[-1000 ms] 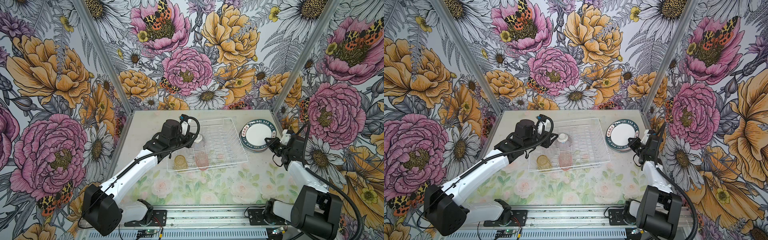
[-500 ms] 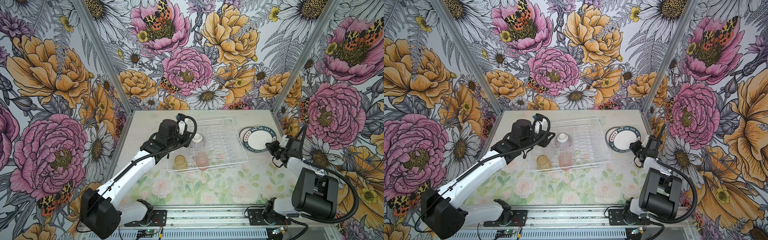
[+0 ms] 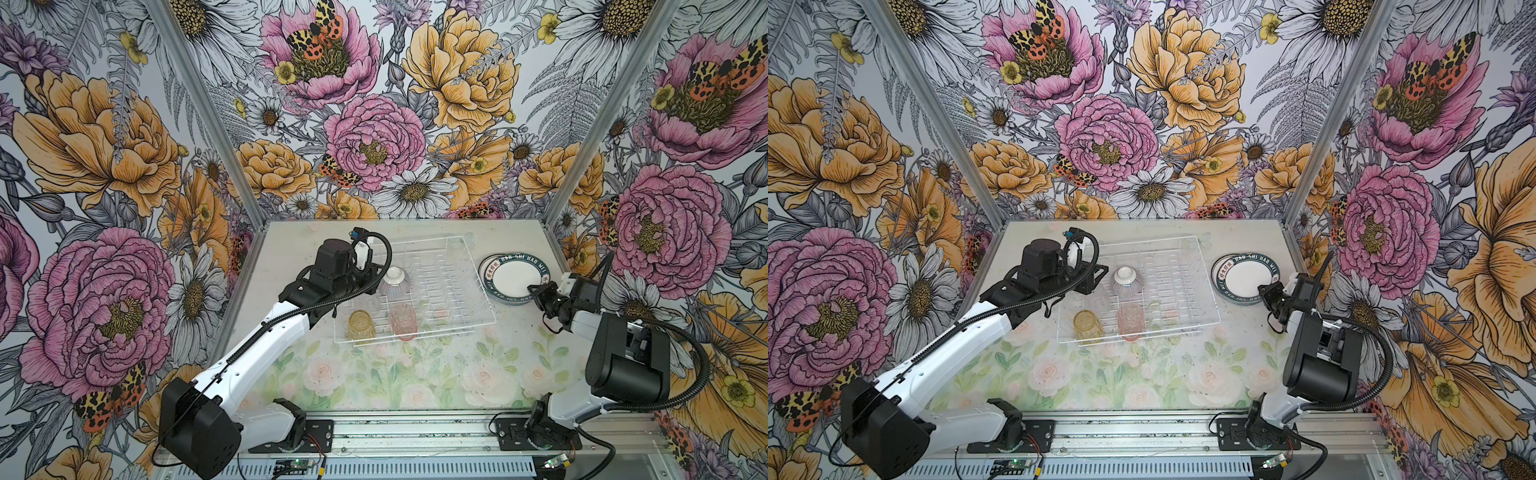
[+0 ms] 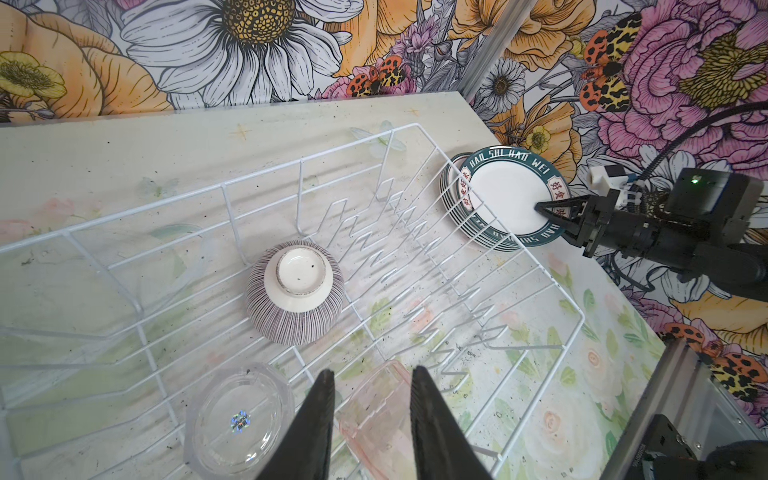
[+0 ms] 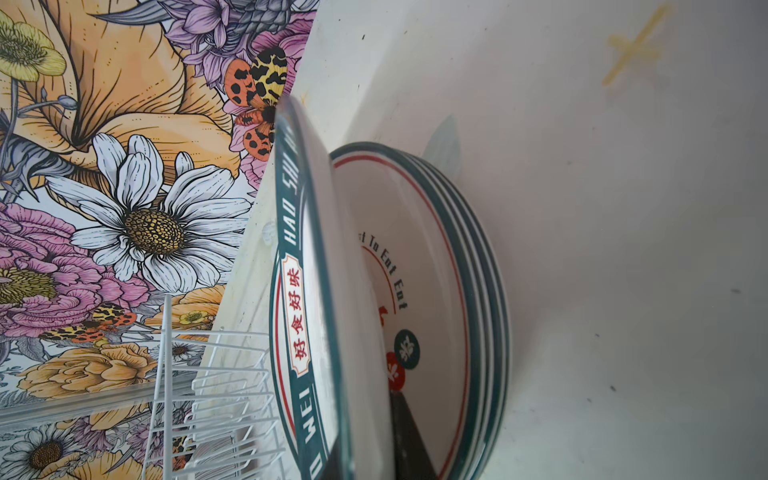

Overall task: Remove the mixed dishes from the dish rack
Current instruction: 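Carry the plate to the stack with the right gripper while the left releases, then lower the green-rimmed plate onto the plate stack with the right gripper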

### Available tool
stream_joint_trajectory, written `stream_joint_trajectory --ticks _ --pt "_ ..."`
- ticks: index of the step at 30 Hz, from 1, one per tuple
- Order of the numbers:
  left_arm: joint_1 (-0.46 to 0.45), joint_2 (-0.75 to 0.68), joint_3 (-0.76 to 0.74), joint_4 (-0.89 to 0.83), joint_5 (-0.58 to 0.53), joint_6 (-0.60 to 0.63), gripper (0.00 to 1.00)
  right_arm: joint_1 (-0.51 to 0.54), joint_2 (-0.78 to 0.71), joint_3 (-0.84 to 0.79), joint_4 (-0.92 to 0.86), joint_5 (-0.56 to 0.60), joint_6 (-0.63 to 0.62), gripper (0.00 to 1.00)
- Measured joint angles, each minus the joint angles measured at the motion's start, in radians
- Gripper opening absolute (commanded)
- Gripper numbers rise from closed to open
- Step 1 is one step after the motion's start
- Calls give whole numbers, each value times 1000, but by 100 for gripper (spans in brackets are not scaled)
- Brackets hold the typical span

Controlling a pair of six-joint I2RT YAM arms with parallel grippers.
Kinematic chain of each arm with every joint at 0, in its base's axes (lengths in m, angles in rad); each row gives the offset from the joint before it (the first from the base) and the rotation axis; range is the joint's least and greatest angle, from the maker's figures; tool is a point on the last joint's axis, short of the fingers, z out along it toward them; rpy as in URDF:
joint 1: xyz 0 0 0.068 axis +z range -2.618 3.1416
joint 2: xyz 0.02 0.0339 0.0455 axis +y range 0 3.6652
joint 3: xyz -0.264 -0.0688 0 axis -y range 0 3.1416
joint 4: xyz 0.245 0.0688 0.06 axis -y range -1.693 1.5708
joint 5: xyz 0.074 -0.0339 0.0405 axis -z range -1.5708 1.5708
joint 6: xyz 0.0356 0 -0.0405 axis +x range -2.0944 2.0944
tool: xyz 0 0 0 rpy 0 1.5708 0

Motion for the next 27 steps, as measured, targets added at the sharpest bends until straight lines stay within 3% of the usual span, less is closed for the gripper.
stream_joint_trajectory --ticks 14,27 --pt "18 -9 -17 -5 -2 19 33 0 -61 59 -242 40 -166 55" --pt "49 -32 -52 -16 -2 21 34 0 -96 83 -403 206 -284 64"
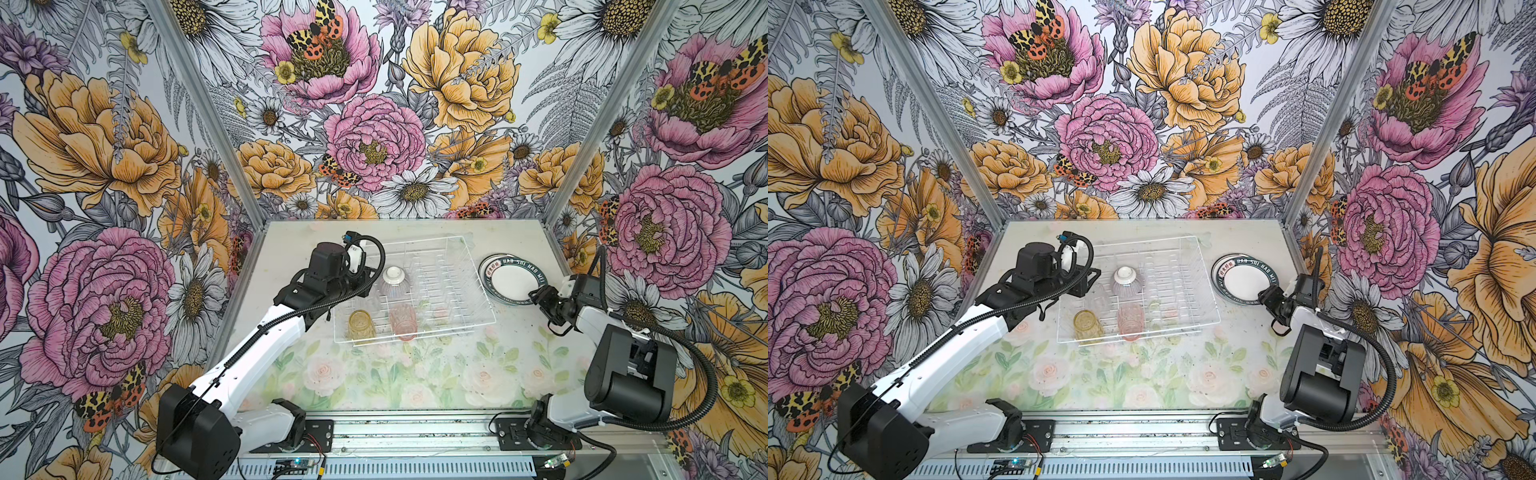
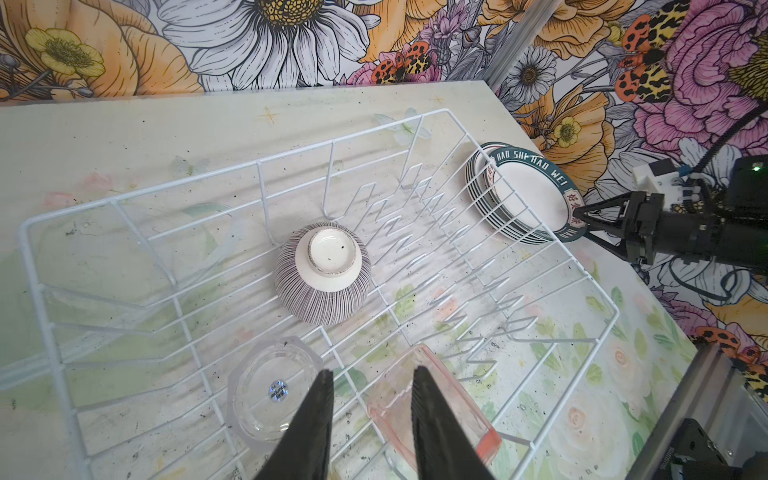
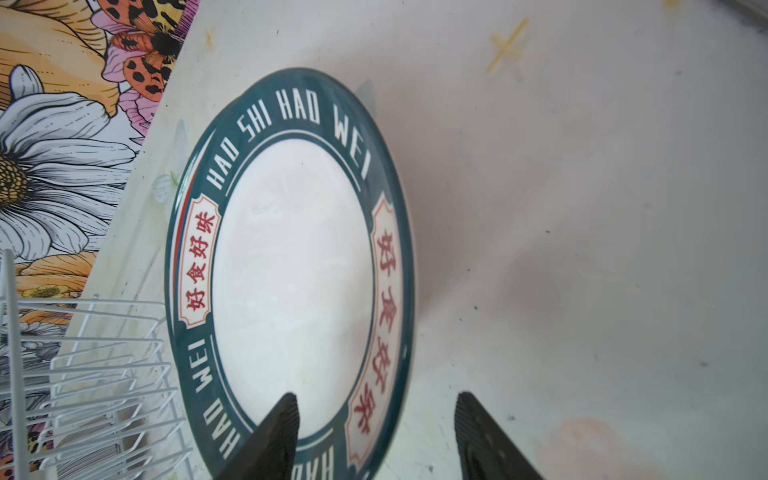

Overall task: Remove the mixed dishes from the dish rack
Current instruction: 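Lower the green-rimmed plate onto the plate stack with the right gripper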

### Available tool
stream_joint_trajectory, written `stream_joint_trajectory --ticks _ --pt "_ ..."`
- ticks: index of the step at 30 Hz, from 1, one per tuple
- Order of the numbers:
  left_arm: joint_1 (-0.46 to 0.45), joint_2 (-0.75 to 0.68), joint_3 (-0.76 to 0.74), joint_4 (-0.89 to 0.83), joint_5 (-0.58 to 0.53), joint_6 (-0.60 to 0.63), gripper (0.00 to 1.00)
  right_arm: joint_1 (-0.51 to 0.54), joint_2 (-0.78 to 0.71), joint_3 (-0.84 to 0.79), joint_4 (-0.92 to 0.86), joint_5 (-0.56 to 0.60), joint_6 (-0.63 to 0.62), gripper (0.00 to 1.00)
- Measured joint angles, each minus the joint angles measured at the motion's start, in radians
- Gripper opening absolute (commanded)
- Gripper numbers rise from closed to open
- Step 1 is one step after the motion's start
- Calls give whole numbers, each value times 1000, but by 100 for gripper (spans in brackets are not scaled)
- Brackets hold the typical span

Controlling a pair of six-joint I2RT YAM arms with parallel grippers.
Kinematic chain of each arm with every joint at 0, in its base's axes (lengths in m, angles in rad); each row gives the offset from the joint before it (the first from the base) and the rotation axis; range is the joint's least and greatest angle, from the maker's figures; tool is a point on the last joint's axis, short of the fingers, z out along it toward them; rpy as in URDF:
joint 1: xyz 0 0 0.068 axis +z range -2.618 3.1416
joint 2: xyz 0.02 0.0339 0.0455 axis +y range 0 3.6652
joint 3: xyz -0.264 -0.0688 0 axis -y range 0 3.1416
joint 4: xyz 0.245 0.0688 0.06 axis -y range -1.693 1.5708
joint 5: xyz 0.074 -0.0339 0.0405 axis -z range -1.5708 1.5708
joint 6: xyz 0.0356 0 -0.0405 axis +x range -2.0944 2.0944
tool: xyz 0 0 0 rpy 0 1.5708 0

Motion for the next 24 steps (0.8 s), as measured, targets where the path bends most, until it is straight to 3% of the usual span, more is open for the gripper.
stream_joint_trajectory --ticks 10,24 --pt "32 -2 -22 -41 -73 -5 34 48 62 102 -40 110 -45 71" --pt "169 -117 -101 -69 -113 -35 37 133 193 223 -69 175 -53 73"
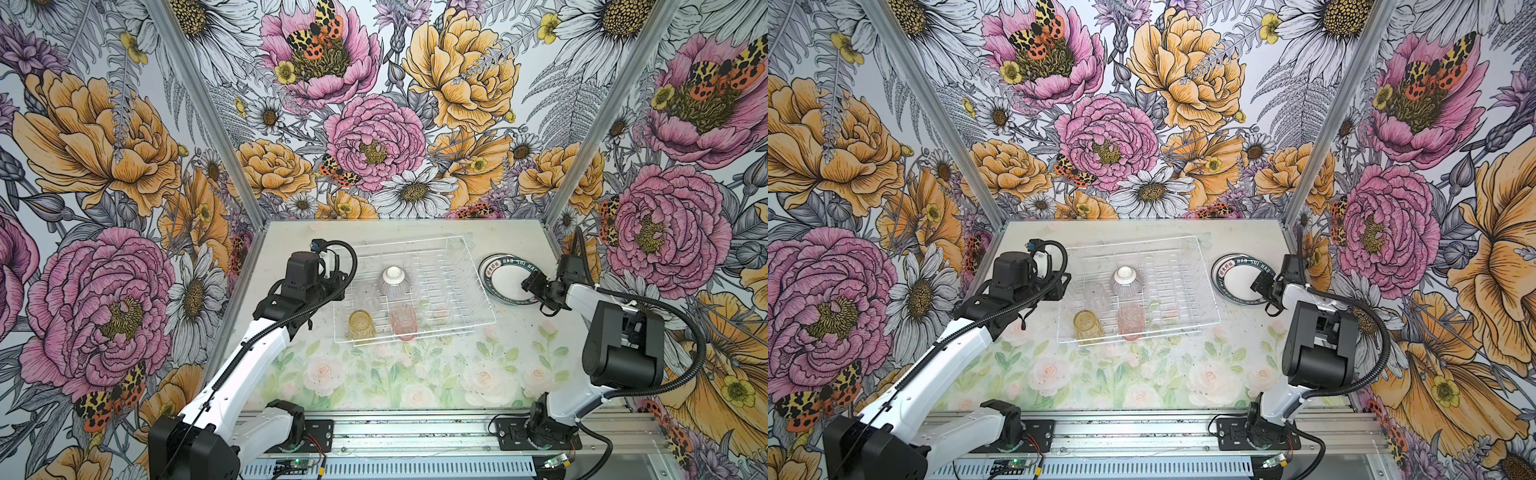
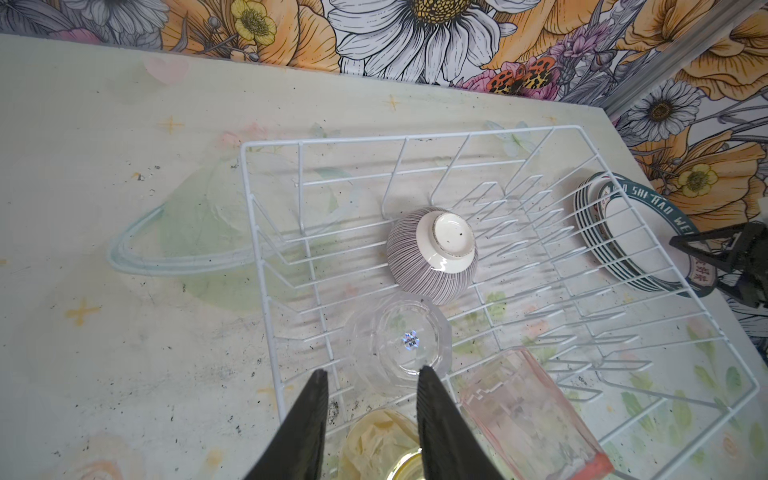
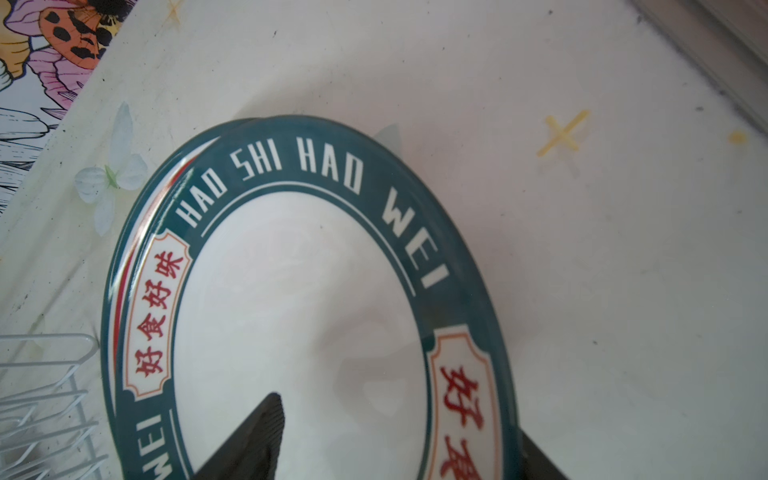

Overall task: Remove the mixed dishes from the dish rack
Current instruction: 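Lower the green-rimmed plate onto the plate stack with the right gripper, then open the right gripper and withdraw it toward the rack while the left hovers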

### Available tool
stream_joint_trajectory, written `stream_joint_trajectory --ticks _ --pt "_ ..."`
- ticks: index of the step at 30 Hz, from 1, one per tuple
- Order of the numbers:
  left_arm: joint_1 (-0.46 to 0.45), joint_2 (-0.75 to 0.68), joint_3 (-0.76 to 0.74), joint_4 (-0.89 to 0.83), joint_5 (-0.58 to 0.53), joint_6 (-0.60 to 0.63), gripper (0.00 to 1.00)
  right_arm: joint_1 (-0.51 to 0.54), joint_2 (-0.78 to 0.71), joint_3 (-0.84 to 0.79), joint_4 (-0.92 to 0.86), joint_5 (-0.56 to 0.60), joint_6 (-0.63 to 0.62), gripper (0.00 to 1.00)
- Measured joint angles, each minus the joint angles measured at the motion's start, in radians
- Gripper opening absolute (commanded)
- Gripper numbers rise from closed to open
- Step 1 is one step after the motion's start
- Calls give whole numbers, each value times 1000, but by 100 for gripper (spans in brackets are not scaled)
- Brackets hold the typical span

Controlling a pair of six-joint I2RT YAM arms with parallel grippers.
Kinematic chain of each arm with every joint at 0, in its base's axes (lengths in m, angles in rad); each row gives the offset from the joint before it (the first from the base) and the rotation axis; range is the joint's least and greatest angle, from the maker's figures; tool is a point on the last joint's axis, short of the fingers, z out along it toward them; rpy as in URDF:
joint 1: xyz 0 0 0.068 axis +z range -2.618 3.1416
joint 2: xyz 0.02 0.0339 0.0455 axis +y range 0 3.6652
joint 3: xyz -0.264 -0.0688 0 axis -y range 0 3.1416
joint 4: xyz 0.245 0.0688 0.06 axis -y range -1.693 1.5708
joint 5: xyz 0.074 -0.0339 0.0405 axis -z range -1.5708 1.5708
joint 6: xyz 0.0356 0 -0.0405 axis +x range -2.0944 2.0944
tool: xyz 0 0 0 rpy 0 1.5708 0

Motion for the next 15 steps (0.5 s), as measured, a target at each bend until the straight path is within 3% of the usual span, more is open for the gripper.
stream_joint_trajectory --ticks 15 --pt "27 -1 -26 -4 8 -2 38 38 74 65 -26 61 -25 74"
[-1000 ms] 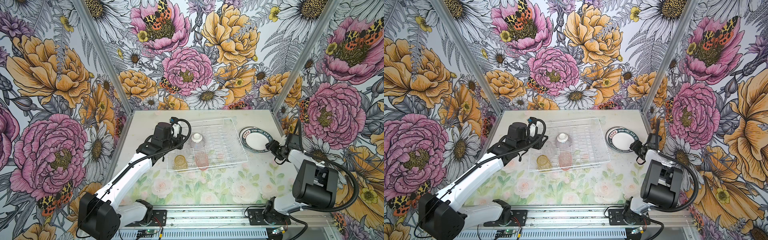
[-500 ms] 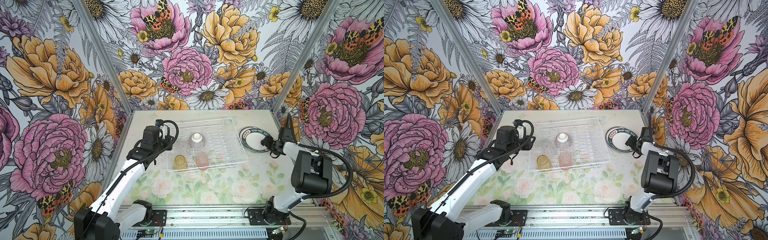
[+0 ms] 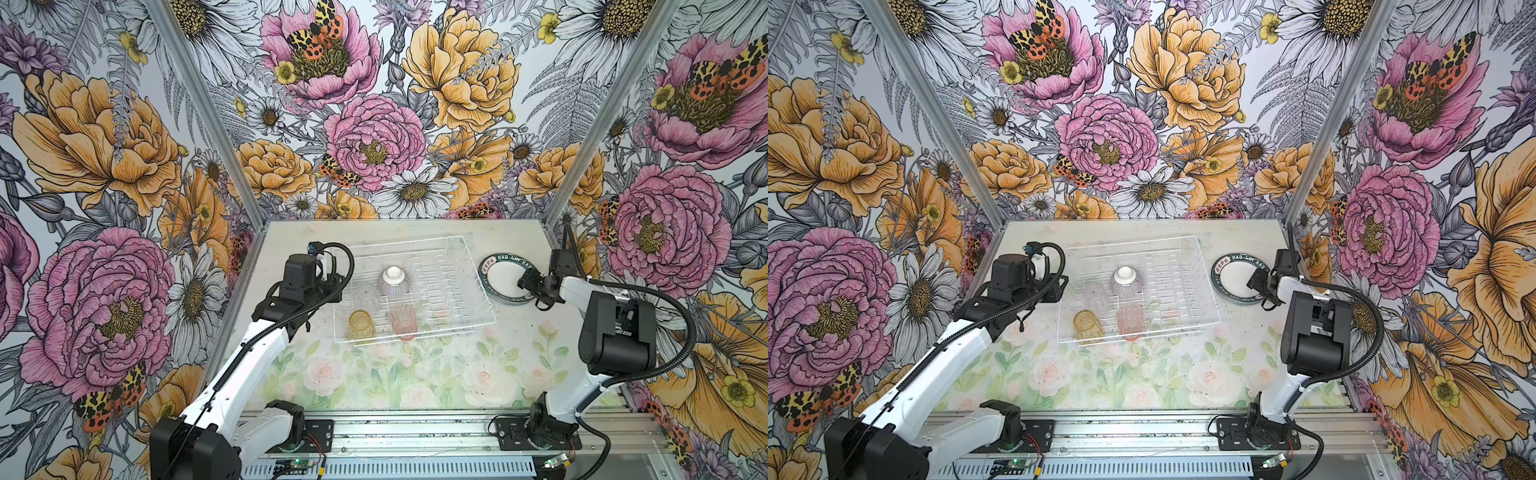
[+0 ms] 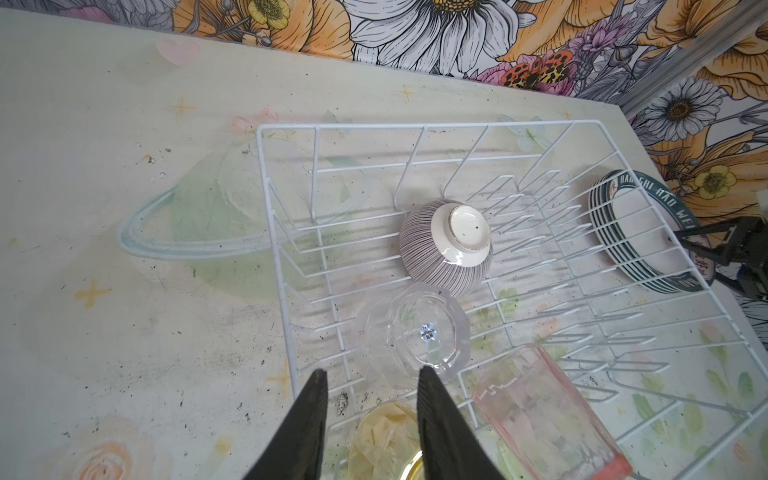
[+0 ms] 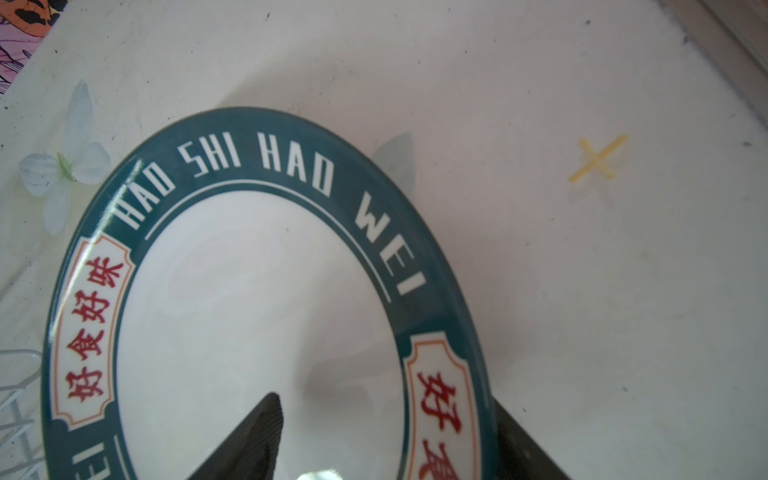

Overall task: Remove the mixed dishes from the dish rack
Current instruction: 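Open the right gripper and withdraw it toward the rack while the left hovers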

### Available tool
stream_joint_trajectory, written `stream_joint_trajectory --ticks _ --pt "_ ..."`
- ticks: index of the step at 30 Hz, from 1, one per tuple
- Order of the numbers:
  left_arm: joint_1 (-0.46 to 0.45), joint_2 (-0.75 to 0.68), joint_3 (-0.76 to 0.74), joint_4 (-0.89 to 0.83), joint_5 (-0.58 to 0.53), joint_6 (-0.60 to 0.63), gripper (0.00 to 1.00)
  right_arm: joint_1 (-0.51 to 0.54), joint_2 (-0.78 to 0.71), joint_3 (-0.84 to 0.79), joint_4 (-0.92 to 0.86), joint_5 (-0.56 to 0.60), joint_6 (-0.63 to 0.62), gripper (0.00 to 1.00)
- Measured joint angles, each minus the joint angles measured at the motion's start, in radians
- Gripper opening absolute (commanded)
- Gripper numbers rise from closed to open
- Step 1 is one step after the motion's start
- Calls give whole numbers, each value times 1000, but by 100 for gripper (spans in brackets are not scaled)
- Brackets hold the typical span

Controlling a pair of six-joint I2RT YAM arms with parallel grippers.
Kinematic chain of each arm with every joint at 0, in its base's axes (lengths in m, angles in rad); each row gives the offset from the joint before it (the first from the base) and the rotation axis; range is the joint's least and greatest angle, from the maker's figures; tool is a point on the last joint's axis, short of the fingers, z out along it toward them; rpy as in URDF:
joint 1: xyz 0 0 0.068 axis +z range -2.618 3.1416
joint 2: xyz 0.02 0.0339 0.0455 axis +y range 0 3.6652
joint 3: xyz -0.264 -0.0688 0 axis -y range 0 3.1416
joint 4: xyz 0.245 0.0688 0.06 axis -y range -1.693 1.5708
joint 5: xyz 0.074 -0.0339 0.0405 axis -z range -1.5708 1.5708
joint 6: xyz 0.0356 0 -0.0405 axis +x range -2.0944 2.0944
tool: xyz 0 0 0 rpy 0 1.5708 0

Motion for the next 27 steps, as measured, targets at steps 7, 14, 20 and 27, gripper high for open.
stream_joint_trajectory --ticks 7,14,20,27 --pt "15 0 -5 -9 -1 -1 37 -3 2 4 -10 8 -9 75" --pt "26 -9 -18 -41 -27 -8 37 -55 -193 -44 -35 19 -28 76" --pt "32 -9 -37 -61 -35 -20 33 -40 -394 -44 -51 -10 -48 68" --pt "33 53 -50 -68 -34 -24 24 150 -389 -11 -147 -210 -105 57"
